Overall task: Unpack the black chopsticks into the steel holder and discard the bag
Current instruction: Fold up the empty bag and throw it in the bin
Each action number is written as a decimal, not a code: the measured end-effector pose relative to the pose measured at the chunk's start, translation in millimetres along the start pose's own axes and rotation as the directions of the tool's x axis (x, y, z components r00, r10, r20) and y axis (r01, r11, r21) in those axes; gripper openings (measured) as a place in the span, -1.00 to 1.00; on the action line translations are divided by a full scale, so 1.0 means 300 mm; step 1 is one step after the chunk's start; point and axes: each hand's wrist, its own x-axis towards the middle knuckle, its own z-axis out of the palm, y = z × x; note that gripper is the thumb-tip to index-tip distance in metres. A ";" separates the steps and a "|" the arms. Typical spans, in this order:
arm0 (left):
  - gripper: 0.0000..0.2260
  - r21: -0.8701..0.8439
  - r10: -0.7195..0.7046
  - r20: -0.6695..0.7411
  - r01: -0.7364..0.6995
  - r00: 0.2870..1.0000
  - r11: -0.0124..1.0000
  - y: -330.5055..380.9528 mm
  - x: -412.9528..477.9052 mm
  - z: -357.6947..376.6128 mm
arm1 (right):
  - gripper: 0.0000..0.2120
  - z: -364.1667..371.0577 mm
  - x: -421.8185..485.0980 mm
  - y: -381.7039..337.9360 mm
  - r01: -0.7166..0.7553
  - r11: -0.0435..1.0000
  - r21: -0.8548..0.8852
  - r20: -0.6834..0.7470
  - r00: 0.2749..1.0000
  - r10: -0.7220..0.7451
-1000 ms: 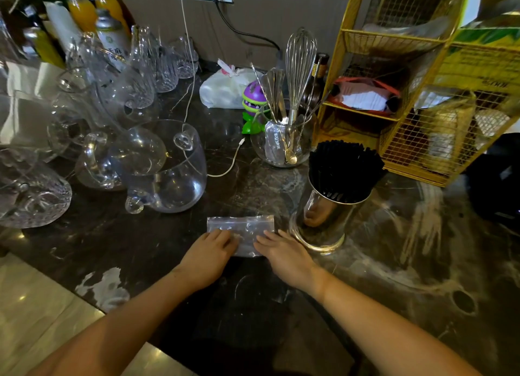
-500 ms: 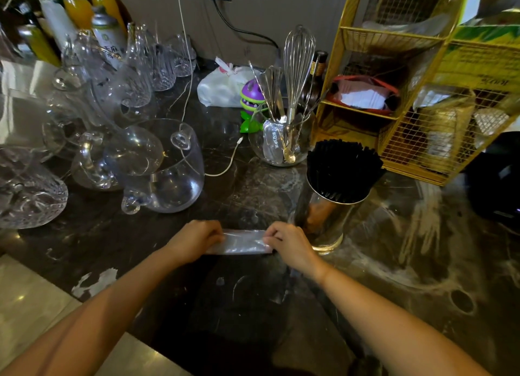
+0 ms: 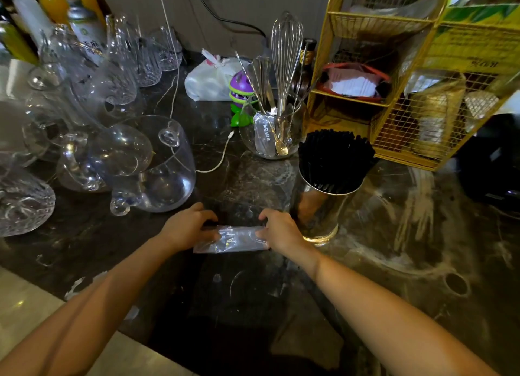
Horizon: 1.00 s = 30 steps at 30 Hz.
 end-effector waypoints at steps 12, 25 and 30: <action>-0.76 0.000 0.173 0.107 -0.174 0.979 0.985 0.021 0.020 -0.022 | -0.83 -0.031 -0.040 -0.013 -0.022 1.000 0.012 0.139 0.990 0.021; -0.95 -0.058 0.450 0.045 -0.448 0.892 0.892 0.281 0.033 -0.044 | -0.98 -0.182 -0.285 0.091 -0.025 0.975 0.221 -0.140 0.988 0.057; -0.94 -0.136 0.661 -0.043 -0.660 0.749 0.739 0.505 0.016 0.031 | -0.80 -0.300 -0.509 0.197 -0.094 0.948 0.305 -0.300 0.935 0.189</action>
